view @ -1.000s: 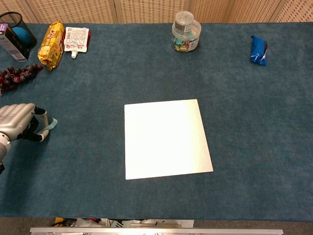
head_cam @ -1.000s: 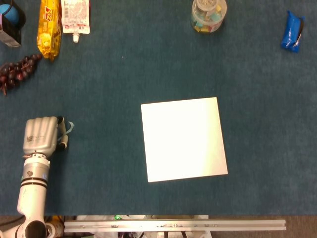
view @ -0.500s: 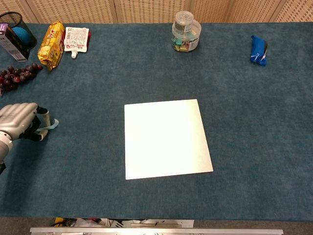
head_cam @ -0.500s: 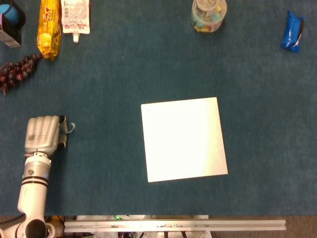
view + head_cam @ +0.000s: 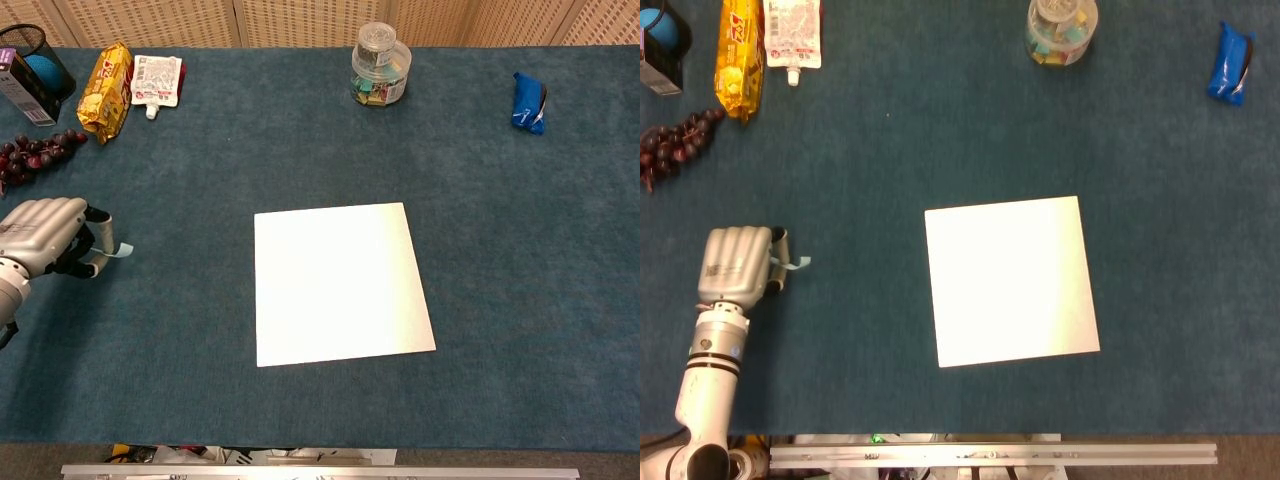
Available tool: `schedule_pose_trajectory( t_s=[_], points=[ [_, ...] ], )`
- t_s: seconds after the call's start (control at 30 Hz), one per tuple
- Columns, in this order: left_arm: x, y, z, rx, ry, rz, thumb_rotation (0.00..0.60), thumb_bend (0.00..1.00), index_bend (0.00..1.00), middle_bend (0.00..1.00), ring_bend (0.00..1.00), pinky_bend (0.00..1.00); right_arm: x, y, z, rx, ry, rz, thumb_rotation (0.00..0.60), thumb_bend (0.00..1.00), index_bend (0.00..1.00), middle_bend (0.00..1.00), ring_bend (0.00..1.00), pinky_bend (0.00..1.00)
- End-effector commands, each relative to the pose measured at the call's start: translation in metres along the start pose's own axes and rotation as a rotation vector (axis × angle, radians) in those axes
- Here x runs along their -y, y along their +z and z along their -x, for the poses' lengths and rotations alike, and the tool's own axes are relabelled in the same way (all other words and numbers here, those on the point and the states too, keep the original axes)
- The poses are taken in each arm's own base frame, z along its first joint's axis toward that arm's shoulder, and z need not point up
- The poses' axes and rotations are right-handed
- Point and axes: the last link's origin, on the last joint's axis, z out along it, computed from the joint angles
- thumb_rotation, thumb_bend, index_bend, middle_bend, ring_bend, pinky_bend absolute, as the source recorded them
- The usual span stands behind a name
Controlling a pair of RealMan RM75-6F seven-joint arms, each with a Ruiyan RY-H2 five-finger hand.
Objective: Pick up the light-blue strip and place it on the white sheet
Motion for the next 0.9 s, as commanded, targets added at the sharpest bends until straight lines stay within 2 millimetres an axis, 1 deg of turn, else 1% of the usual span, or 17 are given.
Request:
schedule_pose_trajectory(
  t_s=[0.03, 0.23, 0.3, 0.37, 0.43, 0.5, 0.67, 0.9],
  points=[
    [-0.011, 0.000, -0.009, -0.024, 0.017, 0.068, 0.600, 0.38, 0.58, 0.90, 1.00, 1.00, 0.001, 0.000, 0.000, 0.001, 0.001, -0.003, 0.600, 0.23, 0.51, 0.59, 0.67, 0.69],
    [-0.042, -0.002, -0.021, -0.053, 0.076, 0.209, 0.600, 0.38, 0.58, 0.90, 1.00, 1.00, 0.005, 0.002, 0.002, 0.004, 0.004, -0.017, 0.600, 0.23, 0.51, 0.59, 0.67, 0.69],
    [-0.045, -0.002, -0.022, -0.053, 0.081, 0.223, 0.600, 0.38, 0.58, 0.90, 1.00, 1.00, 0.006, 0.002, 0.002, 0.005, 0.004, -0.018, 0.600, 0.23, 0.51, 0.59, 0.67, 0.69],
    [-0.054, -0.002, -0.024, -0.054, 0.091, 0.254, 0.600, 0.38, 0.58, 0.90, 1.00, 1.00, 0.006, 0.003, 0.002, 0.007, 0.004, -0.021, 0.600, 0.23, 0.51, 0.59, 0.67, 0.69],
    [-0.076, -0.001, -0.027, -0.061, 0.112, 0.330, 0.600, 0.38, 0.58, 0.90, 1.00, 1.00, 0.008, 0.003, 0.002, 0.008, 0.005, -0.027, 0.600, 0.23, 0.51, 0.59, 0.67, 0.69],
    [-0.087, 0.000, -0.028, -0.065, 0.124, 0.360, 0.600, 0.38, 0.58, 0.90, 1.00, 1.00, 0.009, 0.003, 0.001, 0.005, 0.004, -0.030, 0.600, 0.23, 0.51, 0.59, 0.67, 0.69],
    [-0.112, 0.002, -0.027, -0.058, 0.134, 0.416, 0.600, 0.38, 0.58, 0.90, 1.00, 1.00, 0.011, 0.002, -0.001, 0.001, 0.001, -0.032, 0.600, 0.23, 0.51, 0.59, 0.67, 0.69],
    [-0.137, 0.009, -0.021, -0.051, 0.157, 0.450, 0.600, 0.38, 0.58, 0.90, 1.00, 1.00, 0.012, 0.000, -0.003, 0.001, -0.003, -0.031, 0.600, 0.23, 0.51, 0.59, 0.67, 0.69]
  ],
)
